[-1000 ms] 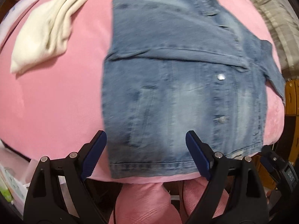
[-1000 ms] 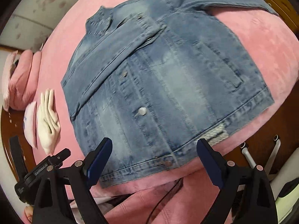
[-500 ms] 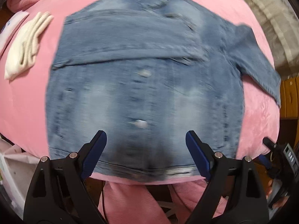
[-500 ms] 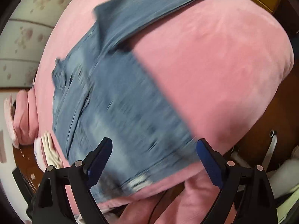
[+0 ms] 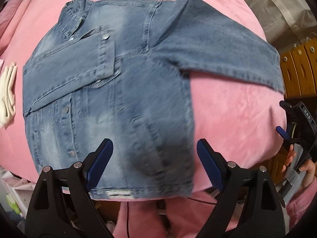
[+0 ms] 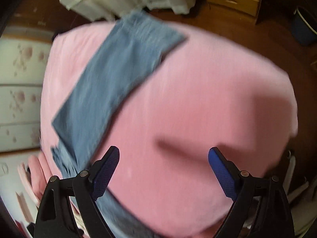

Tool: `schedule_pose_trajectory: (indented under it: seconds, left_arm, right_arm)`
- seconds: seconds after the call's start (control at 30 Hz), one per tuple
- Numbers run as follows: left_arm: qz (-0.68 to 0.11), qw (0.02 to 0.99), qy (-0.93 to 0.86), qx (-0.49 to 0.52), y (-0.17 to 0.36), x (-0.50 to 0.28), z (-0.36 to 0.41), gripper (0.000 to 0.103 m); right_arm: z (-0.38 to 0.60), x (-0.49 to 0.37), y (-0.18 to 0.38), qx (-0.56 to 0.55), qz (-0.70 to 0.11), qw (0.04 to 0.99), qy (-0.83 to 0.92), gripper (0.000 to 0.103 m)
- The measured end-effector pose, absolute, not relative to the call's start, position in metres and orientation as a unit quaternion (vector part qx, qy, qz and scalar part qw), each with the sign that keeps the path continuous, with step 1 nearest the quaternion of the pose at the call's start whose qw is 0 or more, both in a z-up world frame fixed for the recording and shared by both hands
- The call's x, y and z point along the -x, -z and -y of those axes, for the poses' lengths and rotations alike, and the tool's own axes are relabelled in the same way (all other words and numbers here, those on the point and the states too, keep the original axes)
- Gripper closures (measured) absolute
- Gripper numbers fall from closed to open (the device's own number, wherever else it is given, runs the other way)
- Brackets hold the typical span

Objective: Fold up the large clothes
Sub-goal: 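Grasp the other sleeve cuff with the right tool and lift it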

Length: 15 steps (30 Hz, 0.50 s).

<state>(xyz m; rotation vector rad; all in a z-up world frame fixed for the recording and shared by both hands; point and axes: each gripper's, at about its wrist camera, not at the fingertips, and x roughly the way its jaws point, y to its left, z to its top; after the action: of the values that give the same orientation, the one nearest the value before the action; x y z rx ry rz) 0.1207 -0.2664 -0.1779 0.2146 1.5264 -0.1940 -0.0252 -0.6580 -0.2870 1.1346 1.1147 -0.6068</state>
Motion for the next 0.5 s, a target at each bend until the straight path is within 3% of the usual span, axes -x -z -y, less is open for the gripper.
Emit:
schedule_pose_trajectory:
  seconds: [0.1,0.3,0.5]
  left_arm:
    - [-0.694,0.709,0.065,-0.11,0.183,-0.132,0.288,0.018]
    - [-0.707,0.695,0.029,-0.127,0.194,-0.137,0.285,0.018]
    - [-0.719,0.679,-0.012,-0.15,0.199,-0.128,0.261,0.018]
  right_arm:
    - [0.703,0.013,0.299,-0.514,-0.469,0.666,0.269,0.014]
    - [0.767,-0.015,0.316,-0.519,-0.441,0.679,0.275,0.034]
    - [0.796,-0.033,0.332,-0.509,-0.443,0.687,0.267,0.073]
